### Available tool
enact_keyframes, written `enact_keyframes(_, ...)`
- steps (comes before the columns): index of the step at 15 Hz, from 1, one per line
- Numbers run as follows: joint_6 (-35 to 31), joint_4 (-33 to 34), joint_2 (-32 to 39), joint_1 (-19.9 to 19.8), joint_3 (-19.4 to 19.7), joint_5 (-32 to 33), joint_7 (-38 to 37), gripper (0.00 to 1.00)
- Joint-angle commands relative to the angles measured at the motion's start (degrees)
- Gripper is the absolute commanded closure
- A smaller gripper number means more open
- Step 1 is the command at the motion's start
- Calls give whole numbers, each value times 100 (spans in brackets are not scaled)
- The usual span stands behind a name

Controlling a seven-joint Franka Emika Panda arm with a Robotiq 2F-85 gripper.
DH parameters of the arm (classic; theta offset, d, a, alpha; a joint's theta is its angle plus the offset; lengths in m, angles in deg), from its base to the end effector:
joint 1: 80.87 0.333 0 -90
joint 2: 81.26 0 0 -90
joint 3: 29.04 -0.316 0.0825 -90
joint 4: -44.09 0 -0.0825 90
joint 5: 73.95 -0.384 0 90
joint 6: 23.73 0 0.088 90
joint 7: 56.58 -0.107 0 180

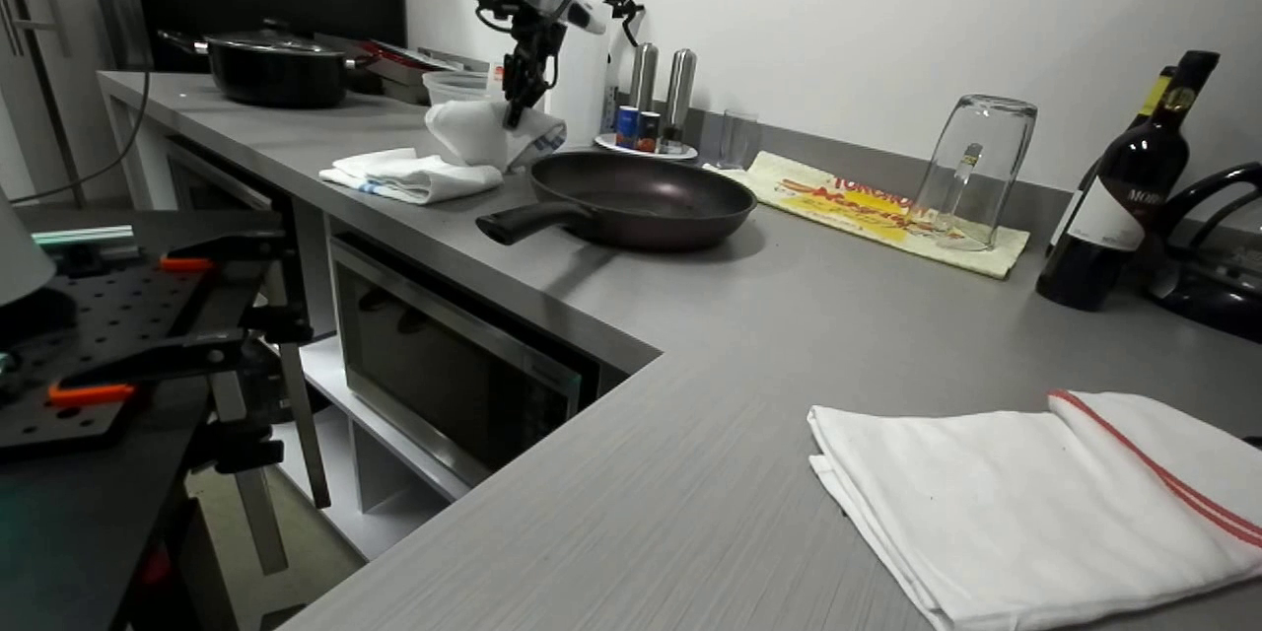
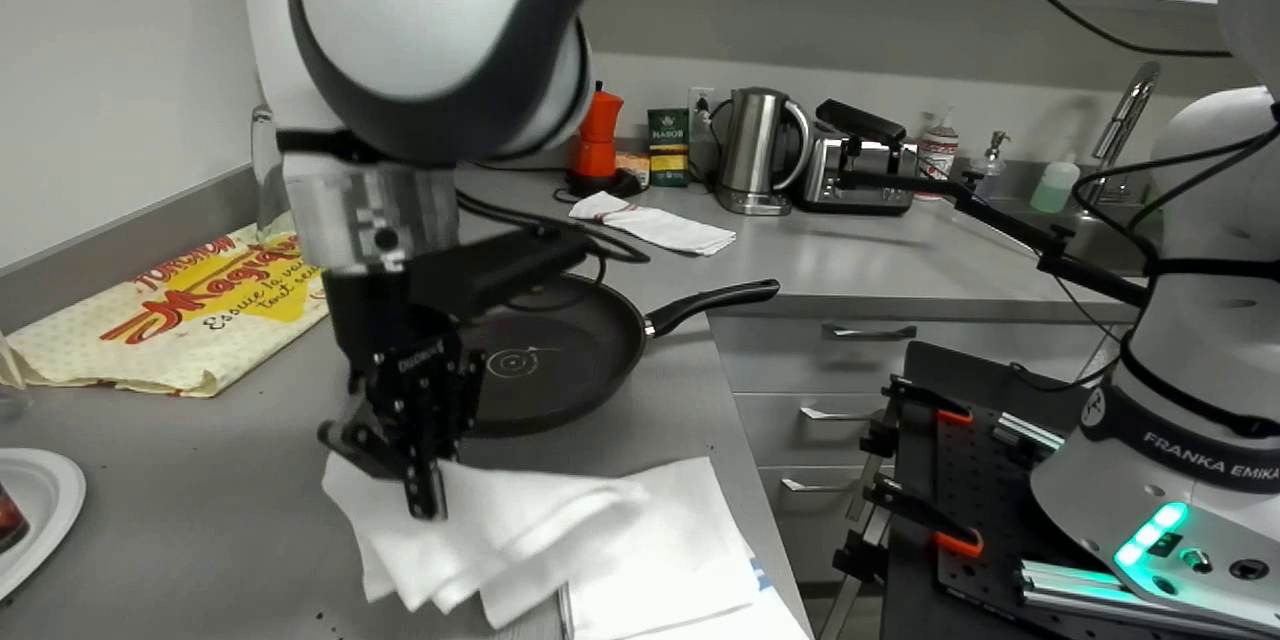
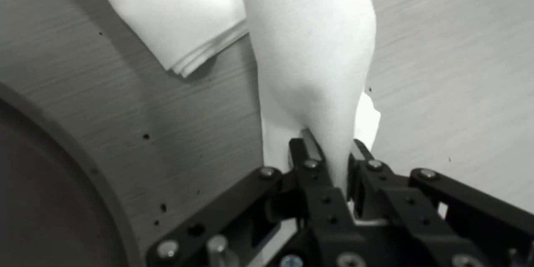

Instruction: Wipe the pan with the towel

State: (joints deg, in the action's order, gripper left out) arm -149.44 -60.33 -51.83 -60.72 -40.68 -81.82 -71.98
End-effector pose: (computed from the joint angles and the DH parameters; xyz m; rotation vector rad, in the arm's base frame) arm 0.5408 0.3316 0.2495 -2.9782 -0.2675 0.3099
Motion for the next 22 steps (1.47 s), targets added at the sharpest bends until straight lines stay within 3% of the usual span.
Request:
enact_keyframes(1, -225, -205, 165, 527, 137, 917, -202, 96)
enact_keyframes(8, -601, -177, 174, 870, 236, 1752, -553, 96)
enact_keyframes(9, -570, -183, 141, 845, 214, 1723, -552, 60)
enact_keyframes(11, -527, -230, 63, 756, 133, 1560, -496, 54)
enact_keyframes(16, -535, -518, -357, 377, -208, 860, -38, 17)
enact_keyframes(18, -433, -703, -687, 50, -495, 238, 493, 4)
enact_keyframes(22, -102, -1211, -1676, -522, -751, -841, 1403, 0)
